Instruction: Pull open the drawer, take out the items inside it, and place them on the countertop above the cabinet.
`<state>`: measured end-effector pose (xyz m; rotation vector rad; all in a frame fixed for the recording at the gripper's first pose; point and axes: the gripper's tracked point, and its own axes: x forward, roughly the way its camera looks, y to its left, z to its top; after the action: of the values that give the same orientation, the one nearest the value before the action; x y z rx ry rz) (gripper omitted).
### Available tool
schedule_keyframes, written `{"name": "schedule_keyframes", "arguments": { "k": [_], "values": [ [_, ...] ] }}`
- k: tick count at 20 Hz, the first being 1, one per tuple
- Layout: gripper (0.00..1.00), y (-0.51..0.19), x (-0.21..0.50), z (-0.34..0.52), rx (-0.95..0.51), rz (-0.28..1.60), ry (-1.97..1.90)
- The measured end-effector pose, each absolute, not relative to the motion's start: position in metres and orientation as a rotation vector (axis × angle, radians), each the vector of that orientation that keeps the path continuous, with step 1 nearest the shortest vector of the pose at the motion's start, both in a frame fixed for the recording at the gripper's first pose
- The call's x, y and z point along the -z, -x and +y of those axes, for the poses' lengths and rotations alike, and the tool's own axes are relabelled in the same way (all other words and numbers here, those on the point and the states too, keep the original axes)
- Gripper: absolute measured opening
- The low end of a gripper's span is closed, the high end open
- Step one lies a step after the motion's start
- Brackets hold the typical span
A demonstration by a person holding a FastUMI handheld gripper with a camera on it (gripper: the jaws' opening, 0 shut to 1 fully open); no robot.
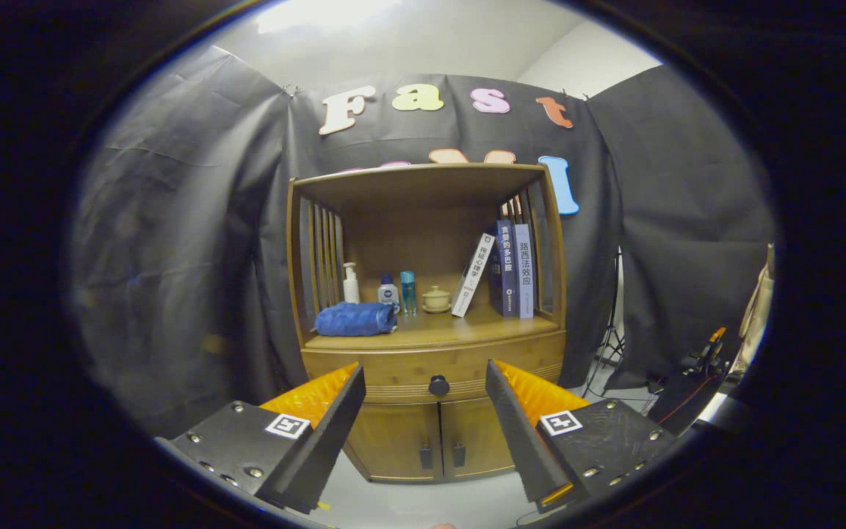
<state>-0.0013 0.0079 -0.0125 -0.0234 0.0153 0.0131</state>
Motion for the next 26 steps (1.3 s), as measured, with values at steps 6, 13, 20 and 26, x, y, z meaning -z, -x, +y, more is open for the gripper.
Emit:
{"name": "schedule_keyframes", "arguments": {
  "k": [6, 13, 20, 26],
  "values": [
    [0.98, 0.000, 0.013, -0.001, -0.002, 0.016, 0.014],
    [0.98, 0.000, 0.011, -0.006, 0.012, 0.009, 0.020],
    [0.98, -0.006, 0.022, -0.006, 0.012, 0.025, 0.017],
    [0.98, -0.044, 0.050, -0.007, 0.012, -0.003, 0.046]
  ]
}}
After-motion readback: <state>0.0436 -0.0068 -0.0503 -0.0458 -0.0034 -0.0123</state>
